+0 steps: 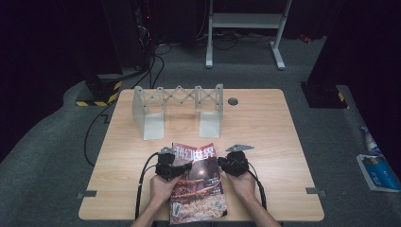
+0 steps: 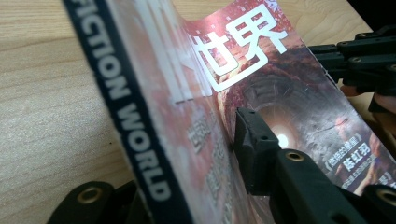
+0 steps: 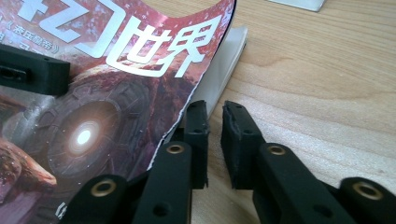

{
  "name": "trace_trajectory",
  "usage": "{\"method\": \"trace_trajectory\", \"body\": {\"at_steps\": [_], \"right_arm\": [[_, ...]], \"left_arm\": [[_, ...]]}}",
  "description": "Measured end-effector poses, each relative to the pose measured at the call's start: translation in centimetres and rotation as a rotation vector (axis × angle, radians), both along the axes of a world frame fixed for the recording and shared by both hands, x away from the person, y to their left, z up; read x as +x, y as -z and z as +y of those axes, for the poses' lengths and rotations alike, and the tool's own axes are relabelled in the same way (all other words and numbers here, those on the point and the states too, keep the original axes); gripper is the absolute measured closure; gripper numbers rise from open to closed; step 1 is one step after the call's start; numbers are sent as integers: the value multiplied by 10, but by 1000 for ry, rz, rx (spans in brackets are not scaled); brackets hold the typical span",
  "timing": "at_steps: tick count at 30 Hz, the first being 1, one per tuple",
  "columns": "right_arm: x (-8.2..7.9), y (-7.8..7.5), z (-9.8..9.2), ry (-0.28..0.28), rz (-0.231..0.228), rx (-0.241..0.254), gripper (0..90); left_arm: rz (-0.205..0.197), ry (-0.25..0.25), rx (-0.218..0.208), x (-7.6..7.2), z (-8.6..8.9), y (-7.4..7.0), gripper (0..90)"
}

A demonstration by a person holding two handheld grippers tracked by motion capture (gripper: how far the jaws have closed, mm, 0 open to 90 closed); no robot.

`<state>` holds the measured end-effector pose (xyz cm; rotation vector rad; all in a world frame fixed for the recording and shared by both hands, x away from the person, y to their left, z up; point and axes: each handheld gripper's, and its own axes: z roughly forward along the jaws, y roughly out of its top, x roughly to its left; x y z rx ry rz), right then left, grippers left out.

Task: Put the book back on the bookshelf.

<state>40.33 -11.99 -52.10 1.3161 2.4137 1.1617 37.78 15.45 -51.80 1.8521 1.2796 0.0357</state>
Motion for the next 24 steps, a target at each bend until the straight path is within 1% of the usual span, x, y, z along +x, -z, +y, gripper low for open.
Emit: {"method": "trace_trajectory", "body": {"at_steps": [1,2,3,5,6,8,10,12,13,14,16,17,19,22,23,24], "right_arm": [[0,0,-1,-1,-2,0,773],[0,1,-2,-6,-7,4,759],[0,0,-2,-2,1,13,745],[0,1,-3,-3,2,21,735],[0,1,-3,-5,3,23,728],[-1,1,-4,-9,5,34,700],[-1,1,-5,-8,-3,29,662],[-3,0,-8,-6,-8,30,634],[-3,1,-10,-5,-10,39,623],[-4,1,-13,1,-10,37,609],[-7,1,-19,12,-24,31,581],[-8,1,-22,17,-23,25,568],[-9,1,-30,27,-42,21,556],[-11,-1,-38,50,-46,24,539],[-11,-1,-42,54,-57,22,530],[-12,-1,-44,59,-58,20,525]], "left_arm": [[7,-7,-12,0,0,-1,731],[9,-6,-16,0,1,-2,741],[9,-8,-16,-1,1,-2,749],[8,-2,-7,-1,1,-4,755],[4,3,6,-1,-1,-7,757],[-10,22,12,-1,-2,-12,765],[-20,41,-2,0,-1,-16,773],[-16,51,-15,1,-1,-18,782],[-18,61,-11,2,0,-19,787],[-15,64,-21,2,-1,-21,791],[-25,83,-30,2,-1,-24,797],[-26,87,-35,2,-2,-26,799],[-37,99,-35,1,-3,-28,803],[-42,105,-61,-1,-2,-31,807],[-44,108,-63,-1,-1,-31,808],[-48,113,-63,-2,0,-32,809]]}}
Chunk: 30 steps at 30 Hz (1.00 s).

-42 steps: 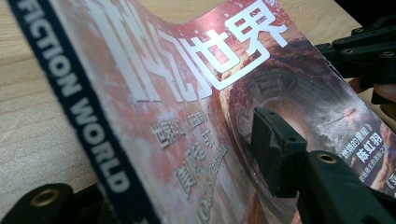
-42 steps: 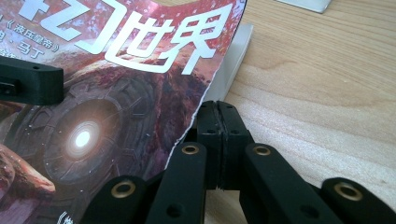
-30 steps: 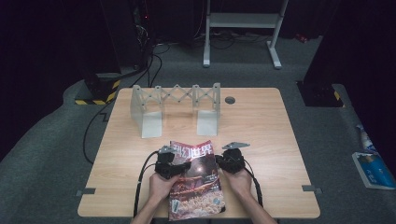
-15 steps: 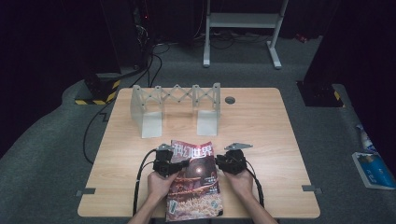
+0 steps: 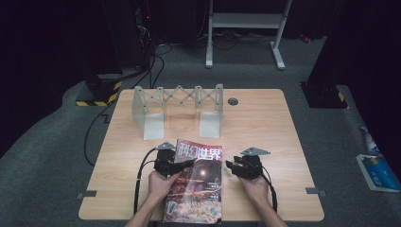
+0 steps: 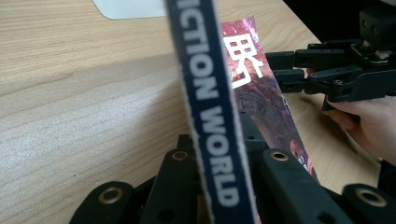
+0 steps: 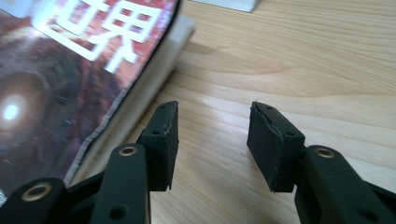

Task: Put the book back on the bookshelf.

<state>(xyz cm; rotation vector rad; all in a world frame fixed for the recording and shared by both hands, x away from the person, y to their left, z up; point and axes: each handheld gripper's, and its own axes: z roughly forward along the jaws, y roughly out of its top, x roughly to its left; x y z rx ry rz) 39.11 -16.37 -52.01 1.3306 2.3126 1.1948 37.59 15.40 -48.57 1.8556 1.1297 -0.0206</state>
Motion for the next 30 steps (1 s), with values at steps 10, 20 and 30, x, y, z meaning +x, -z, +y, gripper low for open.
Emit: {"method": "trace_trajectory", "body": {"at_steps": [10,20,30], "right_arm": [[-6,2,-23,33,-28,-81,503],[-14,7,-41,83,-105,-133,452],[-17,11,-51,83,-155,-152,393]], "left_arm": [[-32,33,-17,-6,0,-12,819],[-66,72,-3,-11,-3,-28,827],[-112,110,11,-16,-8,-49,831]]}}
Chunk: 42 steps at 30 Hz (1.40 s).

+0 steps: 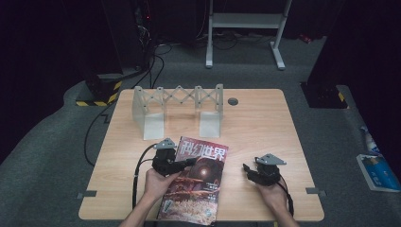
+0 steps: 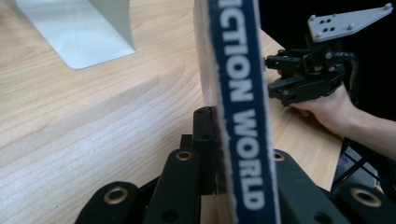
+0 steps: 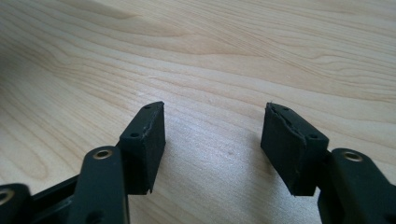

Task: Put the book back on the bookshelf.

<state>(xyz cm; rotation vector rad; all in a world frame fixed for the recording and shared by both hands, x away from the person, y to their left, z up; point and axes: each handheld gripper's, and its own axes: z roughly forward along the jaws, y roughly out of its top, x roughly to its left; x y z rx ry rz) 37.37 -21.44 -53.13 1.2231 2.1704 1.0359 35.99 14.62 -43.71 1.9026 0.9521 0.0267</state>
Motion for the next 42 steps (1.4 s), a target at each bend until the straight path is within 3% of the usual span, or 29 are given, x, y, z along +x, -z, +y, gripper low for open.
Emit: {"method": "trace_trajectory", "body": {"at_steps": [10,15,27,42], "right_arm": [[-4,3,-1,-6,-23,6,385],[-4,3,-2,-11,-25,5,385],[-5,3,-2,-14,-26,9,385],[-6,3,-2,-17,-28,7,386]], "left_arm": [[-8,42,16,1,-10,-20,831],[-23,68,46,4,-16,-37,832],[-51,148,178,9,-24,-77,833],[-45,155,253,19,-22,-97,836]]}}
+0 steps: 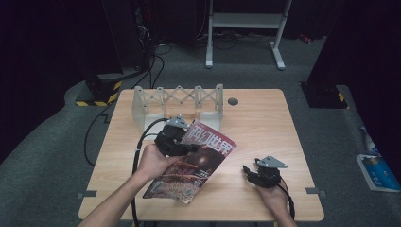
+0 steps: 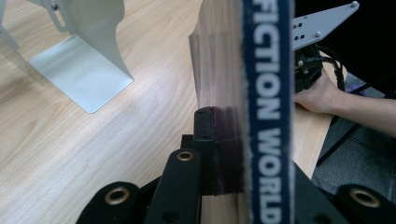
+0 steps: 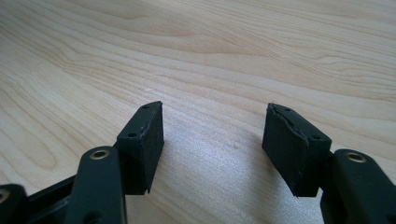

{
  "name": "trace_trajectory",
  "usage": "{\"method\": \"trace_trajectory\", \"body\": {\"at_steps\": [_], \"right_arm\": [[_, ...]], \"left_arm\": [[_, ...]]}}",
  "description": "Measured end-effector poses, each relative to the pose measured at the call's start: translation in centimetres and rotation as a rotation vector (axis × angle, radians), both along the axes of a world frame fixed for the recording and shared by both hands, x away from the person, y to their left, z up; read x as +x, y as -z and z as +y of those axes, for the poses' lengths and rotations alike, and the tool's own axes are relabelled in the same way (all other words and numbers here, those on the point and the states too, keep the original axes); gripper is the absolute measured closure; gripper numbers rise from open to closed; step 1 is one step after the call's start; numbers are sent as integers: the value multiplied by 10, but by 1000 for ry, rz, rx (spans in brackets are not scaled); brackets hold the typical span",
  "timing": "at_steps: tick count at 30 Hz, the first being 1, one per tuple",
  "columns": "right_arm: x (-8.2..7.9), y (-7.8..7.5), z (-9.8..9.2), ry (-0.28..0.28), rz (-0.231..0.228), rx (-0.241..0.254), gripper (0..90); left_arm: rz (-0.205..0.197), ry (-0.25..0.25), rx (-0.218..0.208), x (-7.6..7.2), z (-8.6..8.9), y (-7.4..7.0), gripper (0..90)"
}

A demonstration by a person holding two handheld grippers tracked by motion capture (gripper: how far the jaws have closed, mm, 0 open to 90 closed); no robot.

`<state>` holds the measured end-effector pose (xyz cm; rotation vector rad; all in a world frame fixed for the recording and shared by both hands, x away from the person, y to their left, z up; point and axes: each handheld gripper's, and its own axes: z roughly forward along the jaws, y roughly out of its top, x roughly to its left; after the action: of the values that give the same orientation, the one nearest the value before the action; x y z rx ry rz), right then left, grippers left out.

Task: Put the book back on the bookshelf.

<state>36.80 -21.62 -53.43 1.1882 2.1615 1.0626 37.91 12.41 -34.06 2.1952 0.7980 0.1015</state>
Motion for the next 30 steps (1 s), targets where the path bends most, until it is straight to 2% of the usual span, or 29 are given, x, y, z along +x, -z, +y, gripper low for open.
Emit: {"method": "trace_trajectory", "body": {"at_steps": [8,20,30], "right_arm": [[0,0,0,1,-2,-2,386],[-1,0,0,6,0,0,385],[-1,0,1,8,1,1,385]], "left_arm": [[8,-26,20,6,10,-5,836],[8,-92,28,17,31,-12,835],[11,-144,69,26,51,-20,834]]}}
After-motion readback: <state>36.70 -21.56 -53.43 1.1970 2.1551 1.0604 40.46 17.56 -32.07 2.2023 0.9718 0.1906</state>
